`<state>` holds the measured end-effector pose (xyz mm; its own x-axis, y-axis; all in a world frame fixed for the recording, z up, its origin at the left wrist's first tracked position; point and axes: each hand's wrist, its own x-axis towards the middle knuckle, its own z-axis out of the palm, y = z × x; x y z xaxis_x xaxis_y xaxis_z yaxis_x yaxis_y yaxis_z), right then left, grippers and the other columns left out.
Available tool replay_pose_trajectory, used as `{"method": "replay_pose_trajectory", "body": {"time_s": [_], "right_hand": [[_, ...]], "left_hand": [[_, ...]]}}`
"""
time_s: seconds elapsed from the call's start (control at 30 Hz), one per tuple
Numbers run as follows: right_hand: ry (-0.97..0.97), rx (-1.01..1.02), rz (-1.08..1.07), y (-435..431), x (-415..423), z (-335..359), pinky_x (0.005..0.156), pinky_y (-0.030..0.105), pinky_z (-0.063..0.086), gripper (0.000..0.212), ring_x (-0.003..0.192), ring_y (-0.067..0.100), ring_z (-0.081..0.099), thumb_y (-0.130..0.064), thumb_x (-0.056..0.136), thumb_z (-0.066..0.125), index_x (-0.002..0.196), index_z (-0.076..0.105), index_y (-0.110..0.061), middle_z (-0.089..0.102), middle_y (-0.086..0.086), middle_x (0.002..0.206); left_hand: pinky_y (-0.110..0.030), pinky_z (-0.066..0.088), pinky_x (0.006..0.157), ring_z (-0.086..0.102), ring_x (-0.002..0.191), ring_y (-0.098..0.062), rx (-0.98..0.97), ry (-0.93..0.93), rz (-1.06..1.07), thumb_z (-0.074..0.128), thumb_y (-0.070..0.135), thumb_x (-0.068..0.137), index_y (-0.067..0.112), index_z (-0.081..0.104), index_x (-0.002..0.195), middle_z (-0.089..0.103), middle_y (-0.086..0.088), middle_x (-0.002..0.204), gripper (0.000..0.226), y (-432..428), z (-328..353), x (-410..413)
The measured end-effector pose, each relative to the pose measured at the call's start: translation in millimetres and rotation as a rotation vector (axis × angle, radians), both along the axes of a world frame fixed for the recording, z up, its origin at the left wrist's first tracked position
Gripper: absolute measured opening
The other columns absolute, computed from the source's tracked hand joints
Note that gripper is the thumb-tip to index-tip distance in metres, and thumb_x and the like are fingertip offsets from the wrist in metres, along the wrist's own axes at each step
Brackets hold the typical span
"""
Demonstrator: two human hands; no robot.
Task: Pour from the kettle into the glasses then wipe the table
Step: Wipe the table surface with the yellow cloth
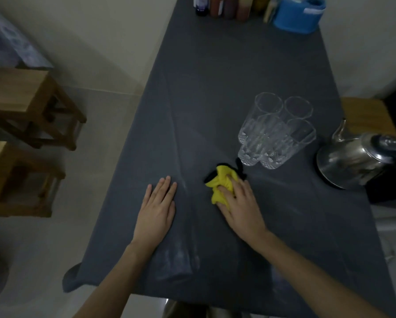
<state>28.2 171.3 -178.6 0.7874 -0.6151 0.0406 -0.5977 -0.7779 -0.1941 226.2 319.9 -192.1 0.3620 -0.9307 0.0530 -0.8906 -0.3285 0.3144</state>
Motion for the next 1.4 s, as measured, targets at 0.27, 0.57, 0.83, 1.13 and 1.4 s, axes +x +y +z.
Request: {"method": "replay_pose_trajectory", "body": {"time_s": [0.27, 0.57, 0.83, 1.13, 1.4], "right_hand": [[0.048, -0.042, 0.434, 32.3, -13.2, -5.2, 0.110, 0.048, 0.035, 0.041, 0.129, 0.034, 0.045, -0.039, 0.090, 0.043, 0.125, 0.052, -0.020, 0.045, 0.016, 0.143], [0.144, -0.041, -0.089, -10.9, -126.4, 5.2, 0.109, 0.044, 0.035, 0.044, 0.126, 0.034, 0.047, -0.040, 0.091, 0.045, 0.128, 0.053, -0.019, 0.045, 0.015, 0.143], [0.056, -0.036, 0.076, 17.0, -63.4, -1.8, 0.106, 0.048, 0.040, 0.042, 0.124, 0.034, 0.047, -0.041, 0.089, 0.048, 0.125, 0.054, -0.020, 0.047, 0.015, 0.142], [0.091, -0.057, -0.080, -12.7, -147.4, 2.2, 0.101, 0.043, 0.047, 0.041, 0.119, 0.033, 0.053, -0.041, 0.089, 0.046, 0.123, 0.056, -0.020, 0.051, 0.015, 0.138], [0.030, -0.004, -0.601, -12.2, -181.4, 1.0, 0.102, 0.051, 0.043, 0.060, 0.120, 0.040, 0.048, -0.050, 0.099, 0.016, 0.128, 0.055, -0.015, 0.048, 0.021, 0.138]], "left_hand": [[-0.042, 0.013, 0.117, 0.029, 0.140, -0.023, -0.020, -0.006, 0.031, 0.025, 0.020, 0.095, 0.006, 0.043, 0.139, 0.037, -0.012, 0.150, 0.050, -20.0, -3.9, -16.0], [-0.048, 0.013, 0.117, 0.022, 0.144, -0.023, 0.014, -0.062, -0.034, 0.024, 0.024, 0.097, 0.006, 0.036, 0.144, 0.030, -0.011, 0.154, 0.052, -45.9, -4.7, -62.4], [-0.049, 0.019, 0.114, 0.024, 0.143, -0.022, 0.073, -0.140, -0.162, 0.023, 0.028, 0.098, 0.004, 0.034, 0.144, 0.030, -0.011, 0.154, 0.053, -40.1, -8.0, -71.0], [-0.040, 0.016, 0.116, 0.027, 0.142, -0.020, 0.039, -0.098, -0.328, 0.030, 0.023, 0.096, 0.005, 0.038, 0.143, 0.034, -0.010, 0.152, 0.050, -64.2, 6.1, -85.4], [-0.046, 0.017, 0.114, 0.024, 0.143, -0.022, 0.093, -0.116, -0.325, 0.023, 0.024, 0.094, 0.008, 0.037, 0.143, 0.031, -0.010, 0.154, 0.053, -98.9, 0.5, -136.3]]}}
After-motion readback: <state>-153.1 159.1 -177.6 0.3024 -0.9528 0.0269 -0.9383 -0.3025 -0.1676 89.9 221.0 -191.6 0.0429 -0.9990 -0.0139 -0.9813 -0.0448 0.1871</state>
